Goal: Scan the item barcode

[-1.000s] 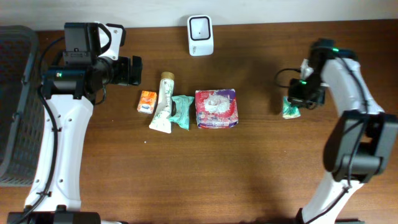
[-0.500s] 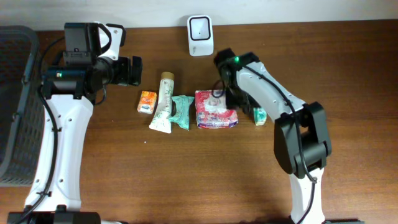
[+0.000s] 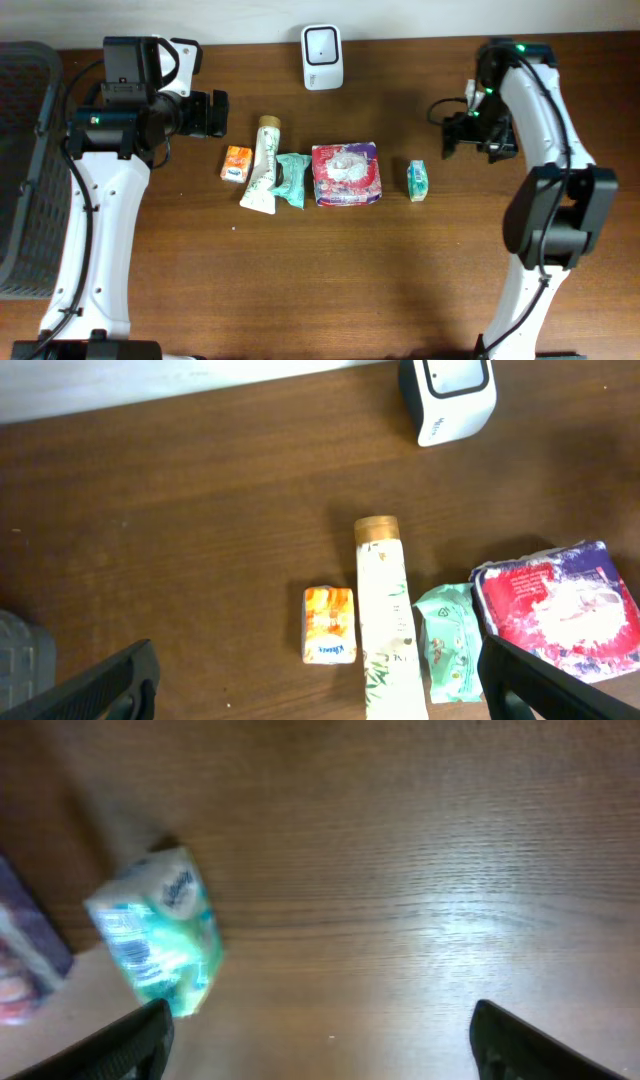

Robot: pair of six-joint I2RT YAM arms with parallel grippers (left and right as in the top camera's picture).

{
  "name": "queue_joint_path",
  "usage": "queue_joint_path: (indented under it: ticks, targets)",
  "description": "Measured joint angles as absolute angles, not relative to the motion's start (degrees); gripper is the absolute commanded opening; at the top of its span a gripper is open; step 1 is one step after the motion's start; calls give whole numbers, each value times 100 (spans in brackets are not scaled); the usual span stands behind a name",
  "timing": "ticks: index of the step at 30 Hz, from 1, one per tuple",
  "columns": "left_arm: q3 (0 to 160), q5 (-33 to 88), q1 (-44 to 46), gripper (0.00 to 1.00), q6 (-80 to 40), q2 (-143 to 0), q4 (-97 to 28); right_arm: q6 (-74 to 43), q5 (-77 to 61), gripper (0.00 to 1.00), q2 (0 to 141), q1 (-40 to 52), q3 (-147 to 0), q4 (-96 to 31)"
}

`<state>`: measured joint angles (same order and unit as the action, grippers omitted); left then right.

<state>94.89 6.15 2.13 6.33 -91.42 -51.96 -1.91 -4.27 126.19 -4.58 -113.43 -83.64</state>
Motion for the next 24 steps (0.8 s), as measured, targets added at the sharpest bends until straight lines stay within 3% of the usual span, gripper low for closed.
queue_joint_path:
  ticks: [1,4,14,15,16,20,22,24]
  targets:
    - [9489,613,213,99,633,-9142,-5194,99,-832,37,12619,-731,-10997,-8130]
    - [9489,611,213,99,633,-9142,-5190,471,-1658,4,12619,-1026,-9983,-7448]
    - [9489,613,213,99,633,-9142,-5201,285,-3907,4,12628,-139,-9555,-6733]
    - [9489,613,213,99,633,-9142,-5201,209,-3933,12,12628,-139,-9555,-6744]
    - [9489,613,213,99,633,-9142,-5201,139,-3931,43,12628,-141,-9557,-6759]
    - [9489,613,213,99,633,-9142,-5201,-268,-3367,74,12628,-165,-9642,-6779]
    - [9489,615,213,99,633,-9142,-5201,-314,-3081,72,12628,10,-9642,-6582]
    - [9489,613,213,99,633,-9142,-5201,-349,-2930,58,12628,274,-9642,-6460]
